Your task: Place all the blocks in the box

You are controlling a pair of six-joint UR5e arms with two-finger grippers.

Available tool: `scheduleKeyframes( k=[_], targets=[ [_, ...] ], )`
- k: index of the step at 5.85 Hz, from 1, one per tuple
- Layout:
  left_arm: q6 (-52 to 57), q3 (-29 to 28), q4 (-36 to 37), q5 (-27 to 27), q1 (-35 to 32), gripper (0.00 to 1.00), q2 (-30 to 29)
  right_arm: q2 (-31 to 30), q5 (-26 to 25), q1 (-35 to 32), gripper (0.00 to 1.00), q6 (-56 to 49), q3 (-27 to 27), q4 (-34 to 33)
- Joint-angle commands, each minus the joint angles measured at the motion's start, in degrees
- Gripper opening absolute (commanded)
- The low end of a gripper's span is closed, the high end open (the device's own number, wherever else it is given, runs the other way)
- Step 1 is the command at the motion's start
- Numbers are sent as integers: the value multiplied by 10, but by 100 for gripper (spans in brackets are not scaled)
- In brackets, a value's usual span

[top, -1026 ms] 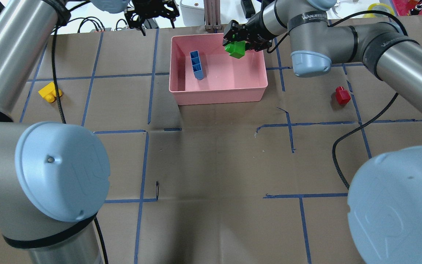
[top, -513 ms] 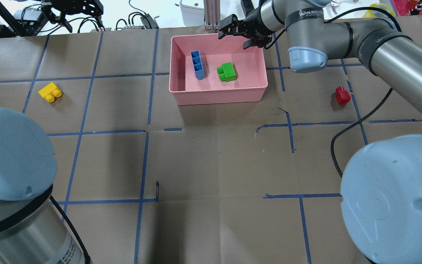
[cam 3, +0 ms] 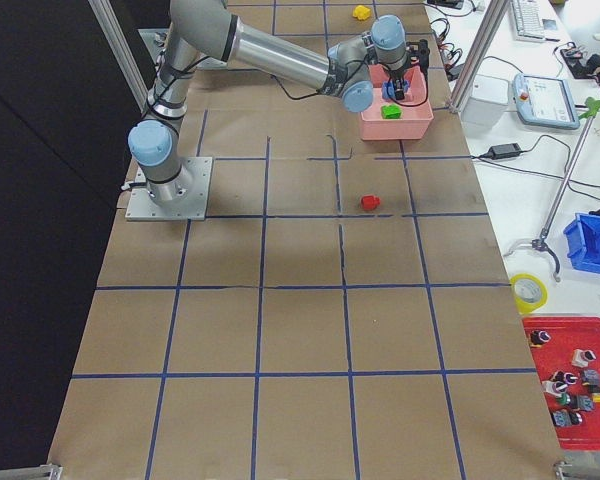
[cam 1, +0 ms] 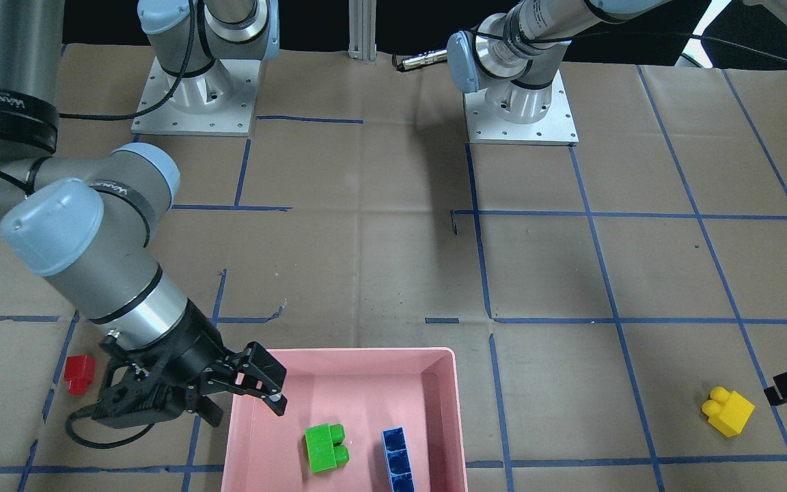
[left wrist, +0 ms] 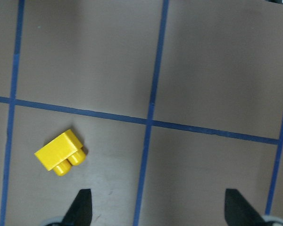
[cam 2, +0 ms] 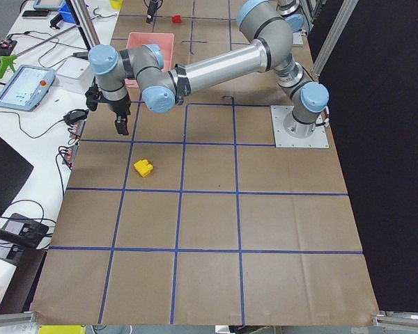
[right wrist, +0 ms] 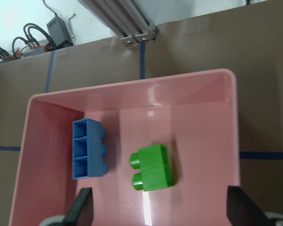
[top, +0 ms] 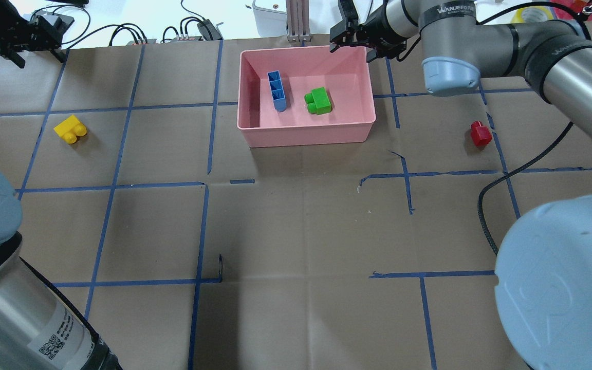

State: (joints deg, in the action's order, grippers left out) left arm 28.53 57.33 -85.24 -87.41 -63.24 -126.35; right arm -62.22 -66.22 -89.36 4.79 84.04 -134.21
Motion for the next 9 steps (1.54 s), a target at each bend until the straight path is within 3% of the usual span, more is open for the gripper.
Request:
scheduleKeyframes(
  k=[1,2,3,5,7,9],
  targets=[
    [296,21,2,-1,43,100,0,-13,-51,53,100,-150,-6,94],
    [418,22,2,0,39,100,-1,-17,-175,69,100,-212,-6,120],
    [508,22,2,1,39,100,-13,-12,-239,78,100,-229,-3,122],
    [534,25,49,1,38,99,-57,27,-240,114,100,-233,18,113],
    [529,99,183,6,30,99,-84,71,-231,161,99,-268,43,108],
    [530,165,221,7,33,99,-71,66,-230,168,99,-268,88,69]
  ],
)
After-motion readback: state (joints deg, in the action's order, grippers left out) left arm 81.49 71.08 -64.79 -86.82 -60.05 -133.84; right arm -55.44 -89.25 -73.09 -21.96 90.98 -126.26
